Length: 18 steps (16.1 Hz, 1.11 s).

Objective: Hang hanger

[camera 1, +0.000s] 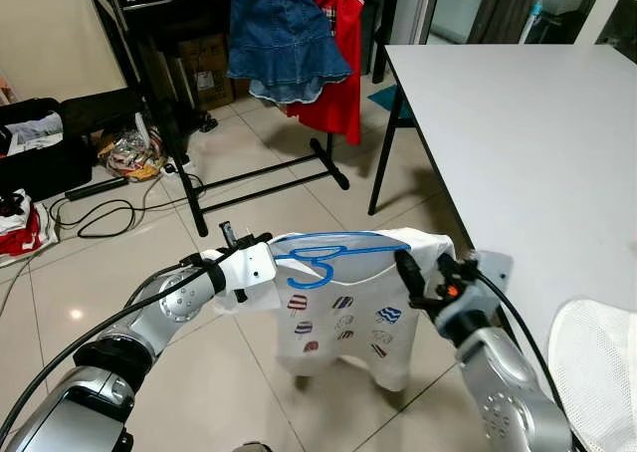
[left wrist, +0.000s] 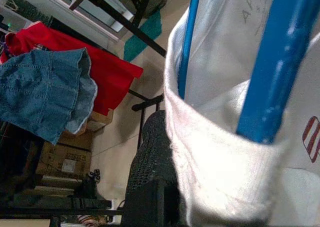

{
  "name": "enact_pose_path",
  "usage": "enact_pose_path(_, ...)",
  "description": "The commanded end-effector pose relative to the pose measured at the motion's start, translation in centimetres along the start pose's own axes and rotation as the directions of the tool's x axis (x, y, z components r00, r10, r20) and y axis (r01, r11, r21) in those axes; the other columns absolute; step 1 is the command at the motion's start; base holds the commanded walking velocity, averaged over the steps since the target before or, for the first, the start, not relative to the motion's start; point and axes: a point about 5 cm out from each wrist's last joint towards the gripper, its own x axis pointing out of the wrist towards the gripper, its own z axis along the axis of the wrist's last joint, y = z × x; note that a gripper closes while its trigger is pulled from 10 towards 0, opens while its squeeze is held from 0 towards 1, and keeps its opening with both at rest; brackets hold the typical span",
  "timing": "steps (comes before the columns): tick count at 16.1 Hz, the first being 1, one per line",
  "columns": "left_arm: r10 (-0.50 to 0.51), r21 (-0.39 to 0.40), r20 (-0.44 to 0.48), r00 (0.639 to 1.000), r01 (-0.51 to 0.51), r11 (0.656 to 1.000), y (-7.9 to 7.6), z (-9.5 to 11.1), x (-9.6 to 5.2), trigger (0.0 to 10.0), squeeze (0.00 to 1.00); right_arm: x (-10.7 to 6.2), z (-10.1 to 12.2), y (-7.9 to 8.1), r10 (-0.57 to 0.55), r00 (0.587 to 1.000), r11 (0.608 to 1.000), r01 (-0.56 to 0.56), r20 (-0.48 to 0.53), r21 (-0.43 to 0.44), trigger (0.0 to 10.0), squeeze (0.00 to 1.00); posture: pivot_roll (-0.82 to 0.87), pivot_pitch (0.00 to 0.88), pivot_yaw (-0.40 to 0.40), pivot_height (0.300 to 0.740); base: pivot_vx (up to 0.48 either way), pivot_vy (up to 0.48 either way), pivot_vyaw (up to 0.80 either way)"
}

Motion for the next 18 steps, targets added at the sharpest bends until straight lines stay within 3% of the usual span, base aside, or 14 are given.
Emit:
enact_pose_path(1, 0.011, 0.023, 0.025, 1.0, -0.011, 1.0, 0.9, 0.5, 0.2, 0.0, 0.0, 0.2, 0.0, 0.2, -0.006, 1.0, 1.0, 0.006, -0.004, 0.012, 10.0, 0.43, 0.06, 0.069, 0.055, 0.74, 0.0, 0.0, 0.0)
enact_pose_path(3, 0.011, 0.024, 0.024, 1.0, -0.011, 1.0, 0.9, 0.4, 0.2, 0.0, 0.0, 0.6, -0.2, 0.5, -0.009, 1.0, 1.0, 0.009, -0.016, 0.013, 10.0, 0.43, 0.06, 0.069, 0.055, 0.74, 0.0, 0.0, 0.0)
enact_pose_path(4, 0.011, 0.024, 0.024, 1.0, -0.011, 1.0, 0.9, 0.5, 0.2, 0.0, 0.0, 0.9, -0.5, 0.8, -0.011, 1.0, 1.0, 0.011, -0.027, 0.011, 6.4, 0.44, 0.06, 0.069, 0.053, 0.74, 0.0, 0.0, 0.0)
enact_pose_path(5, 0.012, 0.024, 0.025, 1.0, -0.012, 1.0, 0.9, 0.5, 0.2, 0.0, 0.0, 1.2, -0.5, 0.9, -0.023, 0.999, 1.0, 0.023, -0.029, 0.003, 0.0, 0.43, 0.06, 0.067, 0.052, 0.74, 0.0, 0.0, 0.0)
enact_pose_path(6, 0.015, 0.022, 0.027, 1.0, -0.015, 1.0, 0.9, 0.5, 0.3, 0.0, 0.0, 1.3, -0.4, 0.9, -0.023, 1.0, 1.0, 0.023, -0.019, -0.009, 0.0, 0.42, 0.06, 0.066, 0.048, 0.74, 0.0, 0.0, 0.0)
enact_pose_path(7, 0.017, 0.02, 0.028, 0.999, -0.018, 1.0, 0.9, 0.6, 0.3, 0.0, 0.0, 1.3, -0.3, 0.9, -0.014, 1.0, 1.0, 0.014, -0.014, -0.023, 0.0, 0.26, 0.06, 0.066, 0.048, 0.74, 0.0, 0.0, 0.0)
enact_pose_path(8, 0.02, 0.019, 0.026, 0.999, -0.021, 1.0, 0.9, 0.5, 0.3, 0.0, 0.0, 1.1, -0.2, 0.6, -0.015, 1.0, 1.0, 0.015, -0.008, -0.02, 0.0, 0.0, 0.06, 0.066, 0.046, 0.74, 0.0, 0.0, 0.0)
enact_pose_path(11, 0.026, 0.013, 0.02, 0.999, -0.026, 1.0, 0.9, 0.4, 0.2, 0.0, 0.0, 0.7, 0.6, 0.3, -0.01, 0.999, 0.999, 0.011, 0.045, -0.03, 0.0, 0.0, 0.06, 0.07, 0.045, 0.74, 0.0, 0.0, 0.0)
enact_pose_path(18, 0.03, 0.001, 0.028, 0.999, -0.03, 1.0, 0.8, 1.1, 0.9, 0.0, 0.0, 0.4, 1.8, 1.4, 0.076, 0.989, 0.993, -0.064, 0.129, -0.096, 0.0, 0.0, 0.06, 0.068, 0.044, 0.74, 0.0, 0.0, 0.0)
